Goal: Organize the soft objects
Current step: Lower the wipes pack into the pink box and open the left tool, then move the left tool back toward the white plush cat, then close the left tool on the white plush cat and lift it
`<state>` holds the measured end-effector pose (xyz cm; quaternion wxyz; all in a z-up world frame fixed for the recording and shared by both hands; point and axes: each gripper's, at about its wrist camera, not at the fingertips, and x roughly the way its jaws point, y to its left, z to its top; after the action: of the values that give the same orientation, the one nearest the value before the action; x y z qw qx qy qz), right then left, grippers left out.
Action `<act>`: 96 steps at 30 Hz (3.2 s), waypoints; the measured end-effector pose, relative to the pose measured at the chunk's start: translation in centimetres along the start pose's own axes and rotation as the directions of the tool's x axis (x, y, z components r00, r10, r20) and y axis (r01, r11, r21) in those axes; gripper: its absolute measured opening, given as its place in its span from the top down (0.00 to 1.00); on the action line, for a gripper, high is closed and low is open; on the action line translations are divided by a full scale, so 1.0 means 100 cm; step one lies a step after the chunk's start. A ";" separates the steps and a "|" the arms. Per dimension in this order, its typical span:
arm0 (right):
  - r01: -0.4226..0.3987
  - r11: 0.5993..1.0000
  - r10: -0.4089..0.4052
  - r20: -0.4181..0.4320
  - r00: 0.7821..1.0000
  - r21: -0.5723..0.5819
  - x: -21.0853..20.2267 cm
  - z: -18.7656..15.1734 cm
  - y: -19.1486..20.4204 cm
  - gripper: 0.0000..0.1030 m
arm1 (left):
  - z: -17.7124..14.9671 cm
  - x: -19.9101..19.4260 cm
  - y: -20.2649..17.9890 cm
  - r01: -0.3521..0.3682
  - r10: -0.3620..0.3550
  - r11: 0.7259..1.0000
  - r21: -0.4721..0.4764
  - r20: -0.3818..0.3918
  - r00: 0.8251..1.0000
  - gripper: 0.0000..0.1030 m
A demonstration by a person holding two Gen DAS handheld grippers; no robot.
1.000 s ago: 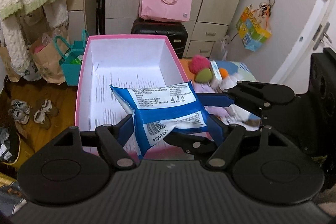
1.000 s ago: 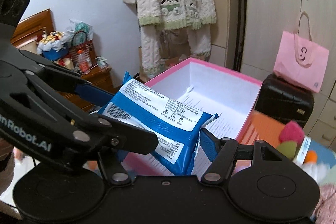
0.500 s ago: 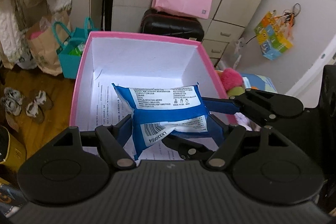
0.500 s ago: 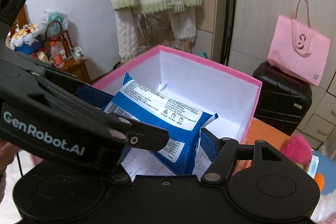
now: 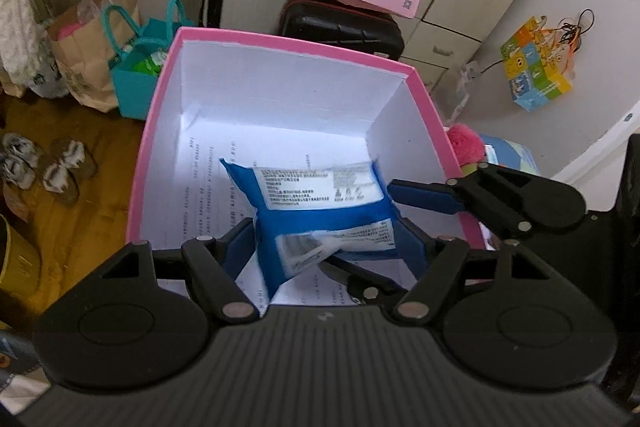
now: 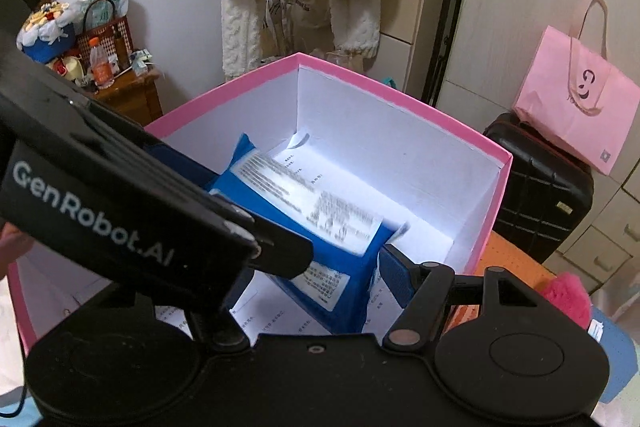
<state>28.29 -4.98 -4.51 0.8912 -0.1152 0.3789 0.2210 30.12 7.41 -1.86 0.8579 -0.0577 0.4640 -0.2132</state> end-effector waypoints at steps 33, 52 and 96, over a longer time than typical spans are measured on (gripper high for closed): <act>0.008 1.000 -0.012 0.159 0.987 0.028 -0.159 -0.057 0.005 0.28 | -0.077 -0.134 -0.089 -0.051 -0.019 0.961 0.273 0.247 0.969 0.24; 0.053 0.990 -0.076 0.175 0.982 0.129 -0.242 -0.160 -0.041 0.28 | -0.124 -0.135 -0.172 0.023 -0.089 0.909 0.416 0.140 0.986 0.24; 0.100 0.970 -0.140 0.174 0.975 0.221 -0.092 -0.220 -0.117 0.24 | -0.097 0.063 -0.215 0.125 -0.169 0.936 0.330 0.107 0.980 0.25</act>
<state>14.51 -26.29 -12.47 0.9420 -0.0217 0.3066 0.1347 18.44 -13.71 -5.79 0.8665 0.0341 0.3588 -0.3453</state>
